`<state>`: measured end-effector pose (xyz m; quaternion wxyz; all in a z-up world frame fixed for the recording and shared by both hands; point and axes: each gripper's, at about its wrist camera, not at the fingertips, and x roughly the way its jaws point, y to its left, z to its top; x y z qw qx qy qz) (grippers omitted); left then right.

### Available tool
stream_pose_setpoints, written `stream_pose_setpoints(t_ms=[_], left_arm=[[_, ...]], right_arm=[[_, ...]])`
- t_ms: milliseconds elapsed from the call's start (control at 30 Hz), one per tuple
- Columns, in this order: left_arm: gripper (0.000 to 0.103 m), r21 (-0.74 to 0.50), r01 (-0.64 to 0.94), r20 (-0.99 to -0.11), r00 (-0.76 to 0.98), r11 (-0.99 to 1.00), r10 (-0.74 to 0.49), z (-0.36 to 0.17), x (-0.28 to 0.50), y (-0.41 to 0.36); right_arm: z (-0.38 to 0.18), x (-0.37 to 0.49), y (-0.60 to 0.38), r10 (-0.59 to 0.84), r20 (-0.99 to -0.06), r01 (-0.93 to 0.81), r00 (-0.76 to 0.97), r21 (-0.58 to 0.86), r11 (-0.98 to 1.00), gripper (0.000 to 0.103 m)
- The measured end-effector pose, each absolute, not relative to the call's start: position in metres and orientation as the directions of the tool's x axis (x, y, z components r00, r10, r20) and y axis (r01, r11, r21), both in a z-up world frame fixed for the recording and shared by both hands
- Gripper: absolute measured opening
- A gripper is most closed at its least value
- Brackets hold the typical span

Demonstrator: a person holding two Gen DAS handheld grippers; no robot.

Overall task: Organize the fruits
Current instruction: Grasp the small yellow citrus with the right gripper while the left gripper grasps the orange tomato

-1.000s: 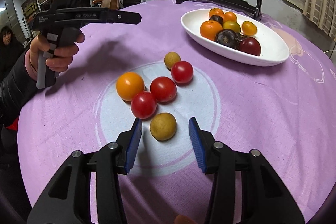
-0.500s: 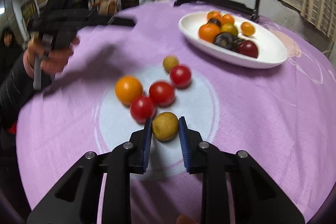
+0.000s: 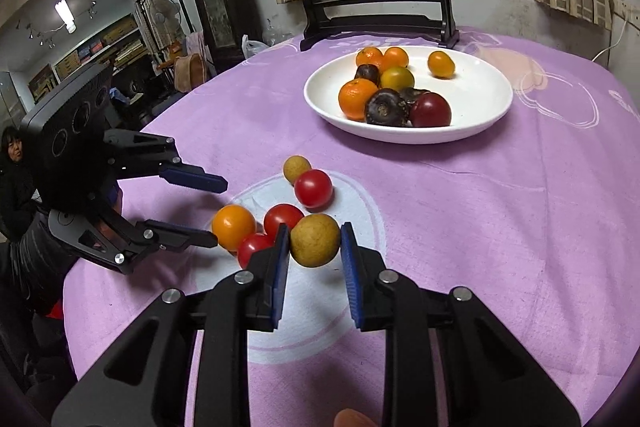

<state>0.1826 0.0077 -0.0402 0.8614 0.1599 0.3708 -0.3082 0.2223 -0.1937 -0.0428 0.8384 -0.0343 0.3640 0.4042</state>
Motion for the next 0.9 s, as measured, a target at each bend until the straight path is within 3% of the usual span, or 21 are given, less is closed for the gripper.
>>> stream_pose_setpoints(t_ms=[467,600,900], left_arm=[[0.048,0.066,0.657,-0.765,0.517,0.751,-0.384,-0.052,0.187,-0.002],[0.039,0.061,0.667,-0.775,0.501,0.742,-0.386,-0.056,0.187,-0.004],[0.038,0.060,0.656,-0.755,0.523,0.752,-0.396,-0.050,0.183,0.001]], right_arm=[[-0.043,0.219,-0.190,0.652,-0.642,-0.713,0.404,0.226,0.664,0.026],[-0.042,0.218,-0.189,0.652,-0.640,-0.712,0.406,0.226,0.665,0.026],[-0.044,0.220,-0.189,0.658,-0.642,-0.712,0.394,0.239,0.660,0.026]])
